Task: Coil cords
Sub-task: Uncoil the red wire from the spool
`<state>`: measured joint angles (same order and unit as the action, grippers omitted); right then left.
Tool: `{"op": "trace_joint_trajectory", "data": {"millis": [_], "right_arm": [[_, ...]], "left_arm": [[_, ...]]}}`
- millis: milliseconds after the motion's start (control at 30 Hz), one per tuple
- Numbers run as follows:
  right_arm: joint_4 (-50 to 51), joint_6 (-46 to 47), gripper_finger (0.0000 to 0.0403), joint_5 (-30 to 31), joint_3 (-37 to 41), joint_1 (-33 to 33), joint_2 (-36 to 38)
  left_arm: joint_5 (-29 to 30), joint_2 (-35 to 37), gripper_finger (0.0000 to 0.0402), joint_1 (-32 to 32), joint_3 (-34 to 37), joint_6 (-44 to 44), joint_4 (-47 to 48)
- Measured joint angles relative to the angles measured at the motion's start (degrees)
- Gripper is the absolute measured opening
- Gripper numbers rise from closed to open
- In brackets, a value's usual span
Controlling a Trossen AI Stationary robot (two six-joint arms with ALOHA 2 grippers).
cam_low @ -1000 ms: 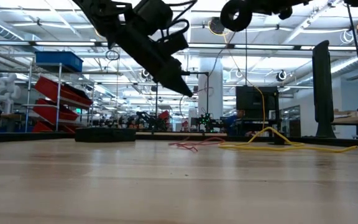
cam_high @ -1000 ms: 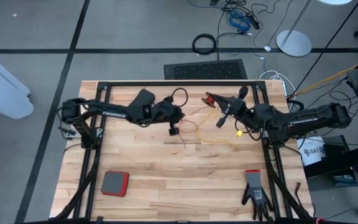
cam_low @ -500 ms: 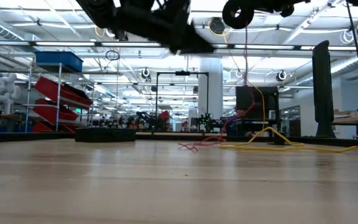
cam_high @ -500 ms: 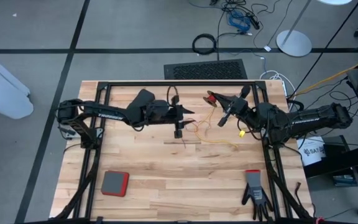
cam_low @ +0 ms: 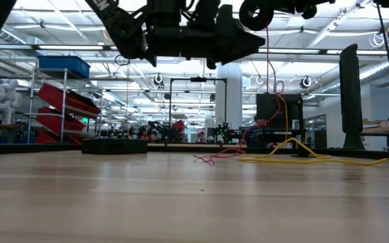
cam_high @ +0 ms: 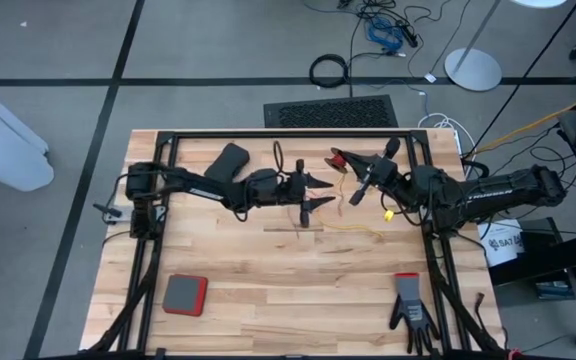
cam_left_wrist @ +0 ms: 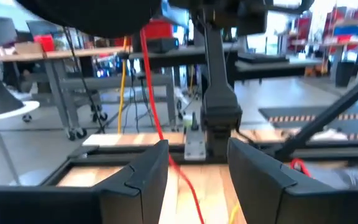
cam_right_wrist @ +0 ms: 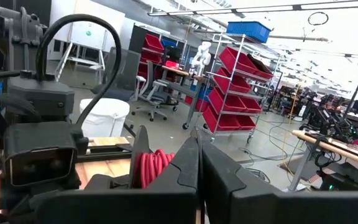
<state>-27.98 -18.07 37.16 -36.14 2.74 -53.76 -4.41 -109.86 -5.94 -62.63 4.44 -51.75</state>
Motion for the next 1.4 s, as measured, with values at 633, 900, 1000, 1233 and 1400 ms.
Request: {"op": "trace_joint_trajectory", "data": {"millis": [633, 900, 1000, 1233, 1400], "right_arm": [[-4.43, -0.24, 0.0, -1.31, 0.02, 0.0, -4.76], [-3.03, -0.41, 0.0, -1.13, 0.02, 0.0, -4.76], [-1.8, -0.26, 0.0, 0.15, 0.02, 0.0, -4.76], [1.16, -0.56, 0.0, 2.35, 0.02, -0.44, -4.76], [7.48, 1.37, 0.0, 5.3, 0.02, -1.16, -4.76]], "left_arm": [[4.76, -1.6, 0.0136, -0.08, -4.9, -1.02, 2.0], [4.4, -1.6, 0.0017, -0.08, -4.88, -0.66, 1.84], [3.82, -1.6, 0.0009, 0.1, -4.88, -0.62, 1.84], [1.55, -1.6, 0.0003, 0.49, -4.88, -0.6, 1.74], [0.92, -1.6, 0.0002, 0.46, -4.88, -0.71, 1.74]]}}
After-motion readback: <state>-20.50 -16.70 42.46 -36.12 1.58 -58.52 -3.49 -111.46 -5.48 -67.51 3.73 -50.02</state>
